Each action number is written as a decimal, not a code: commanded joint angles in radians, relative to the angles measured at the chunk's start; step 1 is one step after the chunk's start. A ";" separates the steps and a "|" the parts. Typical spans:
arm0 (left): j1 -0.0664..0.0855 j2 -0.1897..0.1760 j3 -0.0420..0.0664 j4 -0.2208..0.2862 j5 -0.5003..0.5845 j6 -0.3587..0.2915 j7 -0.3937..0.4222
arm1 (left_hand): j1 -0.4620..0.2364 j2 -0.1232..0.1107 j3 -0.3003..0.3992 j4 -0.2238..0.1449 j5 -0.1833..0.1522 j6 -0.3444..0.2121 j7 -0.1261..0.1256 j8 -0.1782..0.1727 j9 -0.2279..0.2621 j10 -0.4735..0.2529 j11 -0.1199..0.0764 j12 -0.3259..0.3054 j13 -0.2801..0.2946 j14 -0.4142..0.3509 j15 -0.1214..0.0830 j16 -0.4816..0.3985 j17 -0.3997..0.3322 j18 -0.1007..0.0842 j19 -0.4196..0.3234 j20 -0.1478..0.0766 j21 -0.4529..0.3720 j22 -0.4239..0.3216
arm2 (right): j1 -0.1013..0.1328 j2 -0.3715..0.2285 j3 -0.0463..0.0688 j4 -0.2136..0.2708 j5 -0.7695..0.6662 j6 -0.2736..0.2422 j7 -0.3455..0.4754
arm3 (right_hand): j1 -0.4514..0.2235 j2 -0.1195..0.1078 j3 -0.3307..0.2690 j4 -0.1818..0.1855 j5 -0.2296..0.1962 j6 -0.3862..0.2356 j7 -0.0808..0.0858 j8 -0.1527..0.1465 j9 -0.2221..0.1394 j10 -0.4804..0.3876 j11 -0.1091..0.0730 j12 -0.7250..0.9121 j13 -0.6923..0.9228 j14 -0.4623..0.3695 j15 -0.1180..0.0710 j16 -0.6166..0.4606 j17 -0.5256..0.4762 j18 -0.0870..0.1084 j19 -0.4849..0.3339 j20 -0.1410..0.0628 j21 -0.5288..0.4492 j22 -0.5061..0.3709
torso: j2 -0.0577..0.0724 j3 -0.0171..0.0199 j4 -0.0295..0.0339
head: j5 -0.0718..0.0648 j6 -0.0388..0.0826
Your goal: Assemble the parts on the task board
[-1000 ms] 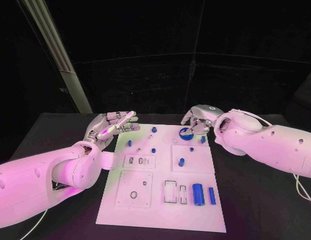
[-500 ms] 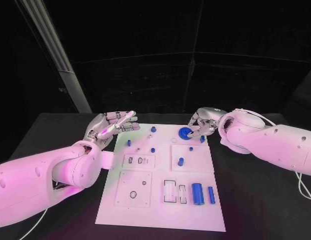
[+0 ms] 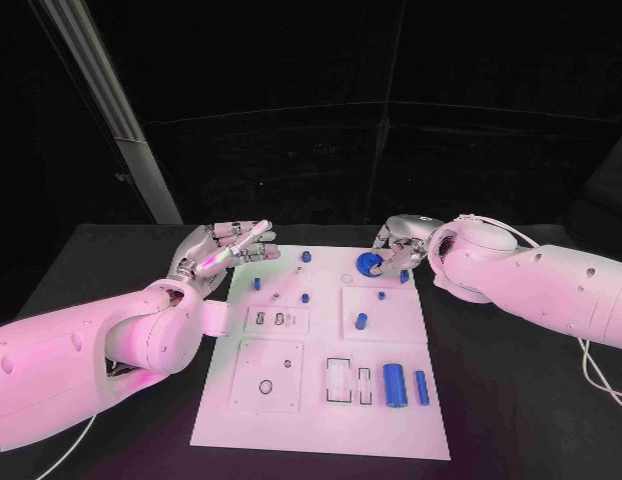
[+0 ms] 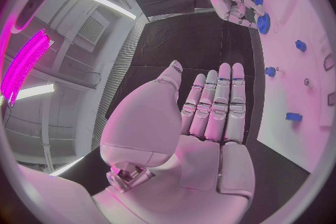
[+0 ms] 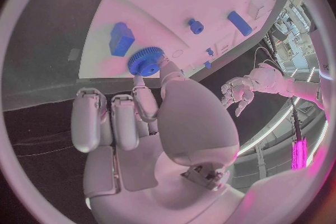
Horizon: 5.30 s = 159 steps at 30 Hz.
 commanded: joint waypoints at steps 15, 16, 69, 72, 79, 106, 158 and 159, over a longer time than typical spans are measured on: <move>0.002 0.003 0.000 -0.001 -0.006 0.023 -0.005 | 0.008 0.005 -0.001 -0.006 -0.004 -0.002 0.007 -0.004 -0.001 -0.002 0.004 -0.004 -0.001 -0.007 0.002 -0.003 -0.001 0.014 0.001 0.004 -0.007 -0.001 | 0.002 0.021 0.000 -0.013 -0.116 0.000 0.015 | 0.037 0.014 0.001 -0.019 0.002 0.019 -0.007 0.015 0.001 0.036 0.000 0.067 0.071 0.067 0.005 0.020 0.050 -0.016 0.022 0.001 0.013 0.024 | 0.000 0.0000 0.0004 | 0.000 -0.003; 0.002 0.003 0.000 -0.001 -0.006 0.023 -0.005 | 0.009 0.005 -0.001 -0.007 -0.004 -0.002 0.007 -0.004 -0.001 -0.002 0.004 -0.004 -0.001 -0.007 0.002 -0.004 -0.001 0.014 0.001 0.004 -0.007 -0.001 | 0.002 0.022 0.000 -0.013 -0.122 0.001 0.015 | 0.040 0.015 0.002 -0.022 0.001 0.020 -0.007 0.016 0.001 0.038 0.000 0.070 0.076 0.067 0.005 0.021 0.051 -0.016 0.022 0.001 0.013 0.025 | 0.000 0.0001 0.0002 | 0.000 -0.003; 0.002 0.012 0.000 -0.004 -0.008 0.028 -0.012 | 0.011 0.007 -0.001 -0.010 -0.004 -0.004 0.006 -0.007 -0.001 -0.005 0.004 -0.007 -0.001 -0.007 0.002 -0.006 -0.001 0.014 0.004 0.004 -0.006 -0.002 | -0.010 0.256 -0.001 -0.025 -0.184 -0.124 -0.012 | 0.021 0.061 0.187 -0.082 -0.042 0.133 -0.029 0.018 -0.003 0.094 -0.020 0.168 0.192 0.073 -0.012 0.044 0.103 -0.024 0.046 -0.017 0.029 0.067 | 0.001 0.0015 0.0009 | 0.015 -0.011; 0.002 0.013 0.000 -0.004 -0.008 0.028 -0.012 | 0.011 0.007 -0.001 -0.010 -0.004 -0.004 0.006 -0.007 -0.001 -0.005 0.004 -0.007 -0.001 -0.007 0.002 -0.006 -0.001 0.014 0.004 0.004 -0.006 -0.002 | -0.012 0.268 -0.001 -0.036 -0.186 -0.114 -0.012 | 0.018 0.059 0.187 -0.082 -0.042 0.131 -0.029 0.016 -0.004 0.092 -0.019 0.166 0.191 0.073 -0.012 0.045 0.104 -0.024 0.046 -0.017 0.029 0.067 | 0.001 0.0017 0.0007 | 0.015 -0.012; 0.002 0.014 0.000 -0.005 -0.008 0.027 -0.012 | 0.011 0.007 -0.001 -0.010 -0.004 -0.004 0.006 -0.007 -0.001 -0.005 0.004 -0.007 -0.001 -0.007 0.002 -0.006 -0.001 0.014 0.004 0.004 -0.006 -0.002 | -0.015 0.284 -0.002 -0.053 -0.193 -0.079 -0.015 | -0.001 0.046 0.186 -0.077 -0.046 0.121 -0.024 0.006 -0.005 0.086 -0.015 0.155 0.182 0.072 -0.008 0.044 0.103 -0.024 0.046 -0.014 0.028 0.067 | 0.001 0.0018 -0.0003 | 0.017 -0.015; 0.003 0.012 0.000 -0.005 -0.008 0.027 -0.014 | 0.011 0.009 -0.001 -0.012 -0.004 -0.004 0.007 -0.009 -0.001 -0.006 0.004 -0.009 -0.001 -0.006 0.002 -0.008 -0.001 0.014 0.006 0.004 -0.006 -0.003 | -0.018 0.296 -0.004 -0.075 -0.187 0.008 -0.043 | -0.239 0.026 0.001 0.128 0.005 0.011 0.008 -0.045 -0.002 0.064 0.017 0.122 0.161 0.074 0.021 0.050 0.119 -0.025 0.047 0.013 0.029 0.073 | 0.000 0.0024 -0.0009 | 0.016 -0.017; 0.002 0.002 -0.001 -0.029 -0.008 0.037 -0.014 | 0.015 0.011 0.001 -0.017 -0.004 -0.005 0.007 -0.011 -0.001 -0.007 0.005 -0.011 -0.001 -0.006 0.002 -0.011 -0.001 0.014 0.007 0.004 -0.007 -0.004 | -0.097 -0.157 -0.006 0.020 0.310 -0.188 0.373 | 0.061 0.047 -0.056 -0.068 -0.024 0.025 0.003 -0.051 -0.005 0.052 0.010 0.098 0.150 0.073 0.014 0.045 0.117 -0.024 0.041 0.007 0.024 0.065 | -0.010 0.0305 -0.0453 | 0.017 -0.001; 0.002 0.002 -0.001 -0.030 -0.008 0.037 -0.014 | 0.015 0.011 0.001 -0.017 -0.004 -0.005 0.007 -0.011 -0.001 -0.007 0.005 -0.011 -0.001 -0.006 0.002 -0.011 -0.001 0.014 0.007 0.004 -0.007 -0.004 | -0.100 -0.155 -0.006 0.017 0.310 -0.188 0.373 | 0.060 0.046 -0.058 -0.068 -0.024 0.022 0.004 -0.051 -0.005 0.051 0.010 0.097 0.149 0.073 0.014 0.045 0.117 -0.024 0.041 0.007 0.024 0.066 | -0.010 0.0293 -0.0448 | 0.016 -0.003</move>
